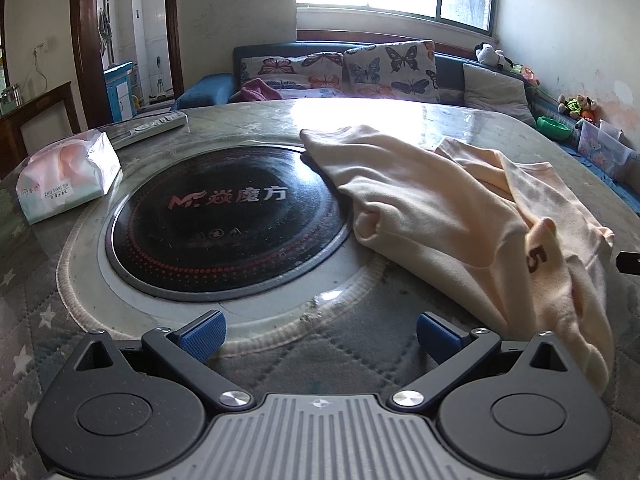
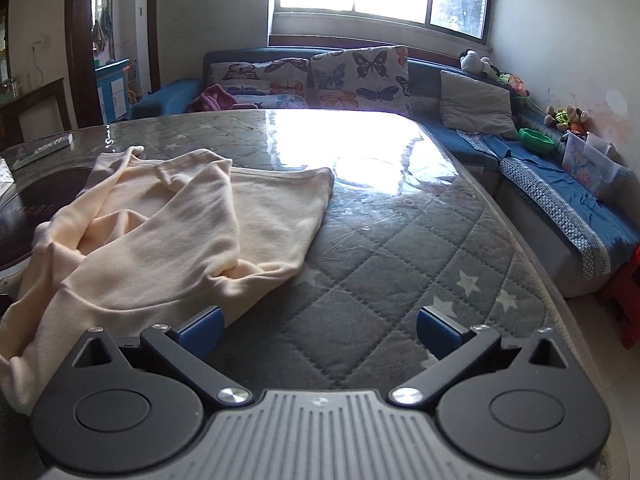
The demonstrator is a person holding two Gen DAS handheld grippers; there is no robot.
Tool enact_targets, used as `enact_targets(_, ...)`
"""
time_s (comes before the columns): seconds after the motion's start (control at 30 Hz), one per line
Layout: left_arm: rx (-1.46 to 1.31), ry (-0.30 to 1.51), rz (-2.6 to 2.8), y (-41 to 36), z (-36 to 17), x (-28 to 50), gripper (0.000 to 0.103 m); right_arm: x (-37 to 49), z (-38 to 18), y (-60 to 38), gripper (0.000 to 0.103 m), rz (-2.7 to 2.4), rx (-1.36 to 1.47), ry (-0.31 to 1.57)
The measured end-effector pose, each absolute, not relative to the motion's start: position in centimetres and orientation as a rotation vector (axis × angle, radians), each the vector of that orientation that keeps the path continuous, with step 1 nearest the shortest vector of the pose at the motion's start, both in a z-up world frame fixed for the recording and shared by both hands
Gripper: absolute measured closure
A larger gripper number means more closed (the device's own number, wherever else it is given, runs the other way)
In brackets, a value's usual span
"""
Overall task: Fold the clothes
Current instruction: 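Move both grippers toward the crumpled cream sweatshirt on the table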
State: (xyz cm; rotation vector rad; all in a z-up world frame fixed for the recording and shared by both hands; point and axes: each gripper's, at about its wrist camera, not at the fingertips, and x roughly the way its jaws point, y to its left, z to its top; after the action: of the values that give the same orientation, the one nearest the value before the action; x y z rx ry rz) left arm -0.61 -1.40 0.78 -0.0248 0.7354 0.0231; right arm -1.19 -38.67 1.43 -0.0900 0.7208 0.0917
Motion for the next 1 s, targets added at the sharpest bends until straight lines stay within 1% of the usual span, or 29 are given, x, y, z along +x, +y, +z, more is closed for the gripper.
enact_targets(0.43,-0.014,0.752,0.008,-3.3,1.7,-1.9,0.0,-3.9,2.0,-37.2,0.0,0.147,-0.079,0.723)
enact_targets(1.0,0.015,0.771,0.007,-5.1,2.5,-2.5,0.0,-5.2,2.3,-36.4,0.0,0.174,-0.075,0.719)
